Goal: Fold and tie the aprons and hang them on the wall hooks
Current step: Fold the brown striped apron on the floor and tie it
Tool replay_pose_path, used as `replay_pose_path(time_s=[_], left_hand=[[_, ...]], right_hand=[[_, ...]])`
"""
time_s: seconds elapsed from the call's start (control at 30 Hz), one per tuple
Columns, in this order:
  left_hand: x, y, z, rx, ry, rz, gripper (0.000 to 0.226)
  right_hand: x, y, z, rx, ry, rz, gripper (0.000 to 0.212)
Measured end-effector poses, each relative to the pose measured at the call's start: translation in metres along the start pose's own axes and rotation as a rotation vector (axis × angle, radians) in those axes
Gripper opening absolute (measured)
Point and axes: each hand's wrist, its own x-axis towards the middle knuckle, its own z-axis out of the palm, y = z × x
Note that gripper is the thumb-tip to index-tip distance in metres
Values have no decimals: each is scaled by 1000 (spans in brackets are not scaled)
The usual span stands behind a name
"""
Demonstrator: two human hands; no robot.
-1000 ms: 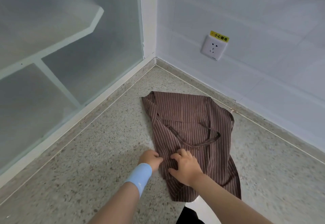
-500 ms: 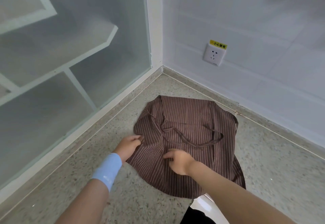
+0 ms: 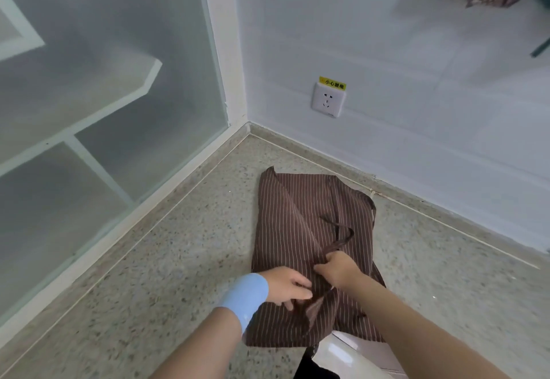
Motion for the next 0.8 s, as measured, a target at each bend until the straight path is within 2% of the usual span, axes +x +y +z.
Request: replay_pose_path(time_s=[0.07, 0.17, 0.23, 0.3, 0.4, 0.47, 0.53, 0.57, 0.67, 0.73, 0.8], left_hand=[[10, -5, -4, 25, 70, -33, 47], [23, -13, -17, 140, 280, -53, 37], [32, -18, -28, 210, 426, -41, 36], [43, -24, -38, 335, 535, 0, 38], [58, -33, -51, 597, 502, 10, 54], [63, -45, -61, 731, 430, -83, 62], [61, -62, -70, 811, 423, -204, 60], [60, -70, -75, 827, 465, -248, 56], [56, -83, -85, 775, 735, -271, 37], [61, -80, -93, 716, 877, -212, 29], [71, -72, -103, 637, 944, -98, 27]], right_hand=[[4, 12, 3, -135, -15, 3, 16], [13, 12, 5, -272, -25, 8, 18], [23, 3, 1, -327, 70, -2, 15], [35, -9, -8, -318, 178, -24, 25], [58, -24, -17, -229, 162, -102, 36], [75, -33, -20, -210, 92, -147, 41], [89, -40, -21, -214, 46, -183, 43], [98, -45, -21, -208, 37, -201, 43], [121, -59, -20, -146, 28, -230, 47], [137, -68, -19, -117, -6, -225, 52], [151, -76, -13, -139, -56, -226, 58]])
